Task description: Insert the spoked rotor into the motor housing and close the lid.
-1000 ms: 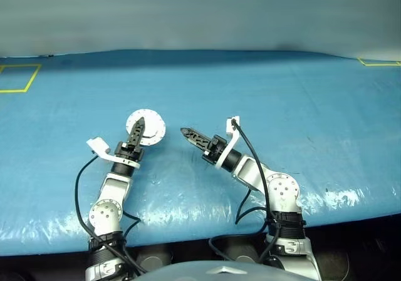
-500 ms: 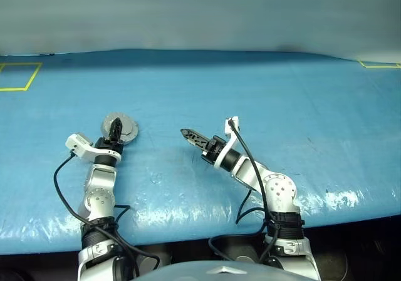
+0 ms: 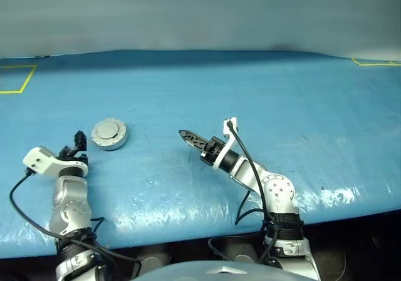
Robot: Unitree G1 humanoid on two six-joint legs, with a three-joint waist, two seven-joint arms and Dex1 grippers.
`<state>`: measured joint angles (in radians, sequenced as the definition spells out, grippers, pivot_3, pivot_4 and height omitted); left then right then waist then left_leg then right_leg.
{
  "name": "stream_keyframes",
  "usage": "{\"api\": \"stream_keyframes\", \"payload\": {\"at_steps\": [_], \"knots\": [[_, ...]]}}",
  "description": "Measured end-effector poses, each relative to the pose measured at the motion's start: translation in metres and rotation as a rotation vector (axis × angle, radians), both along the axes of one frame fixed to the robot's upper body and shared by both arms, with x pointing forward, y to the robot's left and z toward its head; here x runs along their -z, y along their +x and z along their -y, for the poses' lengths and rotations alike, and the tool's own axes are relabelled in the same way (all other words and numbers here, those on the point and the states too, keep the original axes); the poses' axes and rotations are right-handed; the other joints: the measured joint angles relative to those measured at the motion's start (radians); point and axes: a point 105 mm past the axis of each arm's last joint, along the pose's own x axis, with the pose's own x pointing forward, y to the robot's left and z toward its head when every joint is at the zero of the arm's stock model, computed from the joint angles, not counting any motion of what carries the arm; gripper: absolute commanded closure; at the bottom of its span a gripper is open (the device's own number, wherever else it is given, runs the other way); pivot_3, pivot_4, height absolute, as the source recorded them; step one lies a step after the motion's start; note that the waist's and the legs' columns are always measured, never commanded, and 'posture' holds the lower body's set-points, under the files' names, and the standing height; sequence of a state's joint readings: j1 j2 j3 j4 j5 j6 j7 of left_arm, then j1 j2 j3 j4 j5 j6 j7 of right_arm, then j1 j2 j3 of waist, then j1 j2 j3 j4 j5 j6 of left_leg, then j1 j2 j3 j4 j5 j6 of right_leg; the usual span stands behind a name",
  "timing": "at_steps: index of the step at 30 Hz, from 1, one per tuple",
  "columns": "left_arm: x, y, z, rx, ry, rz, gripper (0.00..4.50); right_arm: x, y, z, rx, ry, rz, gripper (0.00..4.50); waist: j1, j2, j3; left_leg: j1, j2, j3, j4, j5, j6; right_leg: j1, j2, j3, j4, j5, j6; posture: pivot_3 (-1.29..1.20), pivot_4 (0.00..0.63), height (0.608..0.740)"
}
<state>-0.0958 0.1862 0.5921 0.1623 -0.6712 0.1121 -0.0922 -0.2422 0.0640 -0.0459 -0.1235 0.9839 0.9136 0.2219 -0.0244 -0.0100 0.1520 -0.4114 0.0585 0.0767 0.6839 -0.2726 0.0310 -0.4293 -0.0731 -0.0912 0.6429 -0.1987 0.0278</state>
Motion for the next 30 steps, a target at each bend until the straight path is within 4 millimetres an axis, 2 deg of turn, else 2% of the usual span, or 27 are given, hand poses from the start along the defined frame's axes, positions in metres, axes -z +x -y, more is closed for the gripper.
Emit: {"api": "stream_keyframes", "payload": {"at_steps": [3,6,9,12,15,17,21,25,27,30], "knots": [[-0.004,-0.011,-0.004,0.04,0.088,-0.01,0.47,0.001,0.004,0.004,0.037,-0.049,0.033,1.28,0.005,-0.001,0.0,-0.001,0.0,0.0,0.0,0.0,0.0,-0.001,-0.001,0.0,0.0,0.0,0.0,0.0,0.15,0.74],[-0.033,-0.008,0.012,0.146,0.19,0.069,0.47,-0.004,0.011,0.018,0.128,-0.125,0.127,1.28,0.017,-0.001,0.0,-0.002,0.001,-0.001,0.0,0.0,0.0,-0.001,-0.003,-0.002,0.0,0.0,0.0,0.0,0.15,0.74],[-0.066,0.002,0.05,0.274,0.286,0.165,0.47,-0.015,0.016,0.032,0.242,-0.174,0.241,1.28,0.018,-0.001,0.0,-0.001,0.001,0.0,0.0,0.0,0.0,0.0,-0.003,-0.001,0.0,0.0,0.001,0.0,0.15,0.74],[-0.077,0.012,0.102,0.408,0.349,0.197,0.47,-0.014,0.019,0.048,0.352,-0.316,0.327,1.28,0.014,-0.001,-0.001,0.0,-0.004,0.0,0.0,0.0,0.0,0.0,-0.003,0.001,0.0,0.0,0.001,0.0,0.15,0.74],[-0.064,0.014,0.142,0.483,0.35,0.164,0.47,0.001,0.019,0.058,0.42,-0.549,0.394,1.28,0.006,-0.001,-0.001,0.0,-0.003,0.001,-0.001,0.001,-0.001,-0.001,-0.003,0.002,0.0,0.0,0.001,0.0,0.15,0.74],[-0.05,0.011,0.155,0.475,0.326,0.116,0.47,0.007,0.019,0.064,0.489,-0.648,0.417,1.28,0.004,-0.001,0.0,0.0,-0.002,0.001,-0.002,0.001,-0.002,-0.002,-0.001,0.002,0.0,-0.001,0.0,0.0,0.15,0.74],[-0.03,0.002,0.164,0.413,0.302,0.041,0.47,0.014,0.015,0.074,0.604,-0.774,0.439,1.28,0.01,-0.001,0.0,0.0,0.0,0.0,-0.002,0.002,-0.003,-0.002,0.001,0.0,0.0,-0.004,0.004,0.0,0.15,0.74],[-0.011,-0.014,0.167,0.406,0.325,-0.017,0.47,0.036,0.0,0.092,0.687,-0.943,0.406,1.28,0.014,-0.001,0.0,-0.001,0.001,0.0,-0.001,0.001,-0.003,-0.002,0.0,0.001,0.0,-0.006,-0.001,0.0,0.15,0.74],[-0.009,-0.017,0.164,0.396,0.351,-0.033,0.47,0.046,-0.009,0.098,0.717,-0.957,0.345,1.28,0.014,-0.001,0.0,-0.001,0.002,0.0,-0.001,0.001,-0.003,-0.003,0.0,0.0,0.0,-0.007,-0.001,0.0,0.15,0.74],[-0.011,-0.018,0.162,0.401,0.389,-0.022,0.47,0.05,-0.013,0.101,0.716,-0.984,0.345,1.28,0.012,-0.001,0.0,-0.001,0.003,0.0,0.0,0.001,-0.002,-0.003,0.0,0.001,0.0,-0.008,-0.003,0.0,0.15,0.74]]}}
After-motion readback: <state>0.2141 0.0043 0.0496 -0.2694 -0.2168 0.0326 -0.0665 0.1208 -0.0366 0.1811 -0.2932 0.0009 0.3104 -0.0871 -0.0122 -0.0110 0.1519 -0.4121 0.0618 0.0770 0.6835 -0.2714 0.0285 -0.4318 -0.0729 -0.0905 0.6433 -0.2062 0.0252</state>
